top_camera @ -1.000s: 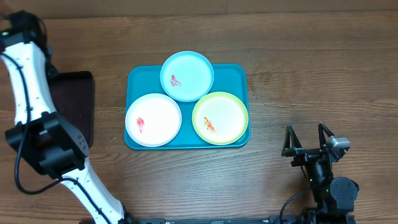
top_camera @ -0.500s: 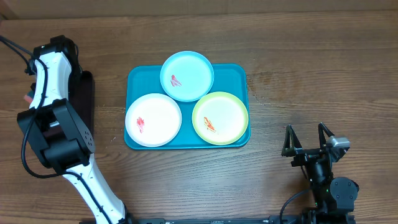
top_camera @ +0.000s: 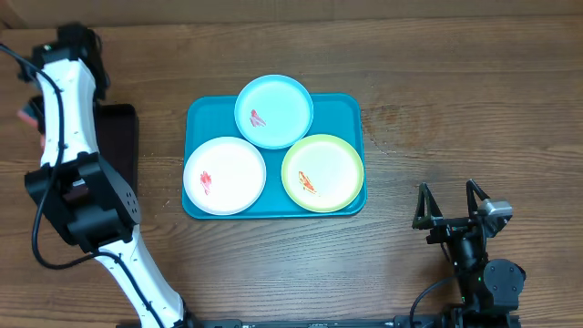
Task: Clean dirty plates on tray and stack at the side
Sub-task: 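Lift the sponge with the left gripper out of the black tray, then carry the sponge with the left gripper onto the pink plate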
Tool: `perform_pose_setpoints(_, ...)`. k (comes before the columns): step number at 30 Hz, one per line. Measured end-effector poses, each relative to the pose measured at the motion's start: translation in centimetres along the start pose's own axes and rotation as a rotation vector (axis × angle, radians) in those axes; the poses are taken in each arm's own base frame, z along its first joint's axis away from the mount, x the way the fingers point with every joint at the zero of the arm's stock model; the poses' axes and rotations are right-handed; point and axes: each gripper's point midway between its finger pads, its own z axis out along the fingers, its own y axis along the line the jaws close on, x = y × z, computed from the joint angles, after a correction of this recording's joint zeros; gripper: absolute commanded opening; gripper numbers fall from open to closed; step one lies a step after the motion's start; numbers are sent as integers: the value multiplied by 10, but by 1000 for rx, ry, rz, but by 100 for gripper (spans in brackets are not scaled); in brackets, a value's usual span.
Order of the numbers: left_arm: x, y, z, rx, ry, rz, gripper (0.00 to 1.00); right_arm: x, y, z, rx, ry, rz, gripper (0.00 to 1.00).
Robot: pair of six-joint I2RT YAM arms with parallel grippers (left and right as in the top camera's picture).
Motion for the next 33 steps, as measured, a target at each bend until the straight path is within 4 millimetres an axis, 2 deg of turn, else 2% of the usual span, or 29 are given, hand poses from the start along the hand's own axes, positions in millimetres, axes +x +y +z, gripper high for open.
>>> perform_pose_setpoints(4, -20, 8, -23, 86, -37, -86, 4, 0, 0, 0, 0, 0, 0, 100)
perform_pose_setpoints(6, -20, 8, -29, 130, -27, -120, 4, 0, 0, 0, 0, 0, 0, 100)
perform_pose_setpoints(8, -15, -4, -27, 183, -6, -167, 4, 0, 0, 0, 0, 0, -1, 100)
perform_pose_setpoints(11, 6, -41, -7, 257, 51, -173, 4, 0, 0, 0, 0, 0, -1, 100)
perform_pose_setpoints(13, 36, -63, 15, 259, 120, -108, 4, 0, 0, 0, -1, 0, 0, 100)
perform_pose_setpoints(15, 63, -73, 33, 218, 183, -32, 4, 0, 0, 0, 0, 0, 0, 100)
perform_pose_setpoints(17, 73, -69, 39, 173, 204, 20, 4, 0, 0, 0, 0, 0, 0, 100)
perform_pose_setpoints(18, 70, -64, 37, 156, 199, 28, 4, 0, 0, 0, 0, 0, -1, 100)
perform_pose_setpoints(20, 51, -52, 24, 151, 170, 9, 4, 0, 0, 0, 0, 0, 0, 100)
perform_pose_setpoints(24, 4, -22, -14, 201, 72, -96, 4, 0, 0, 0, 0, 1, -1, 100)
perform_pose_setpoints(26, -8, -6, -32, 228, 33, -148, 4, 0, 0, 0, 0, 1, 0, 100)
perform_pose_setpoints(28, -9, -2, -37, 251, 25, -180, 4, 0, 0, 0, 0, 0, 0, 100)
perform_pose_setpoints(30, -4, -14, -30, 283, 34, -198, 4, 0, 0, 0, 0, 0, 0, 100)
perform_pose_setpoints(32, 19, -35, -10, 285, 95, -147, 4, 0, 0, 0, 0, 0, 0, 100)
perform_pose_setpoints(33, 43, -49, 7, 266, 156, -88, 4, 0, 0, 0, 0, 0, -1, 100)
